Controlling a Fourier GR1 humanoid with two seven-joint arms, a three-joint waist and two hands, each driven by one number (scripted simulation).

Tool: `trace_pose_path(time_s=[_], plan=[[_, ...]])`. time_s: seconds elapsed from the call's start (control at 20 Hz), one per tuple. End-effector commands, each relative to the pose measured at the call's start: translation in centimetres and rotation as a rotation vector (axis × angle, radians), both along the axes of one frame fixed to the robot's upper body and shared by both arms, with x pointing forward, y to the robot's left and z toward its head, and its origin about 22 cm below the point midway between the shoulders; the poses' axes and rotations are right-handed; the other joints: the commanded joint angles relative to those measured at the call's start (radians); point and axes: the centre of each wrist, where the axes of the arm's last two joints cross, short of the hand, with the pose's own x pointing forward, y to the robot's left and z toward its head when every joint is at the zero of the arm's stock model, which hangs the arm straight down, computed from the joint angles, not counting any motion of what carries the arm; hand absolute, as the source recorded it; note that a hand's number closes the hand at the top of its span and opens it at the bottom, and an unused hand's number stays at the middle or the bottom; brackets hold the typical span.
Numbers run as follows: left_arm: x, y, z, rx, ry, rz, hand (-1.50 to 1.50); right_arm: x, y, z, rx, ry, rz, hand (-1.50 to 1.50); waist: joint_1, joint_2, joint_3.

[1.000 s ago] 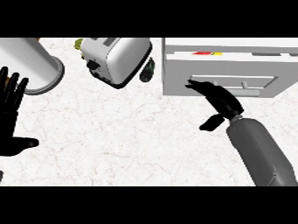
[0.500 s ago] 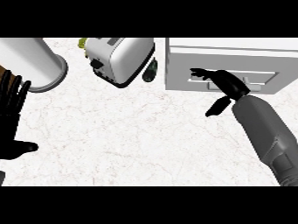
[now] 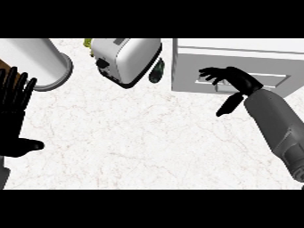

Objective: Pick up the cup, place it into the drawer and close the drawer

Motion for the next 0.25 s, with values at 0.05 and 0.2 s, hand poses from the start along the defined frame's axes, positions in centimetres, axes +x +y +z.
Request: trace_pose_path(time_s=[0.05,0.2], plan=[[0.2,-0.1,-0.1,0.0,0.003,-0.006,-1.5,1.6,-1.6,3.4,-0.057,-0.027,-0.147,-1.5,0.023,0.032,0.007],[-0.5,-0.2,-2.0,0.023,0.024,0.013,-1.5,0.9,-3.4,2.8,-0.062,-0.024,-0.143,-1.5,0.019,0.034,0.007]])
